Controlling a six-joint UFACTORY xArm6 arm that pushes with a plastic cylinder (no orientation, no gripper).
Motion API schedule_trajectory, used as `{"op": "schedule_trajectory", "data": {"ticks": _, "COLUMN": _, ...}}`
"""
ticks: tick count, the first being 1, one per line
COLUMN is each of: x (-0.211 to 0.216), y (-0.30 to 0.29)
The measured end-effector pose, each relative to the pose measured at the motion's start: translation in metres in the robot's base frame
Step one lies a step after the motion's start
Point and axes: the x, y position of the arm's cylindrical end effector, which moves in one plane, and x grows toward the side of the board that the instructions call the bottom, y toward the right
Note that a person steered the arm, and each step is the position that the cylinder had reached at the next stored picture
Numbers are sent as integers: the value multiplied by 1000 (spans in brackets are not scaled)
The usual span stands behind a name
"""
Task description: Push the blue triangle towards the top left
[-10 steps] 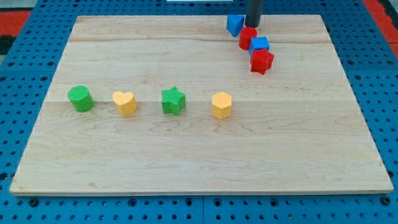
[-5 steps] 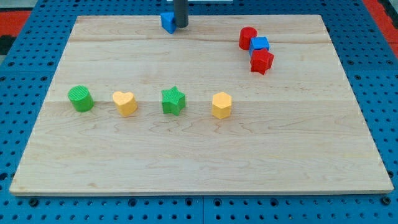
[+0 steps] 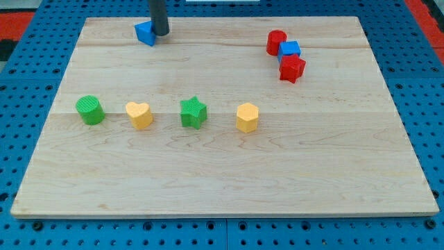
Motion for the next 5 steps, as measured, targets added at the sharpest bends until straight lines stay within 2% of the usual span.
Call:
{"op": "schedule_trajectory", "data": {"ticks": 3, "x": -8, "y": -70}}
{"op": "schedule_trajectory", "data": {"ticks": 5, "x": 13, "y": -69}}
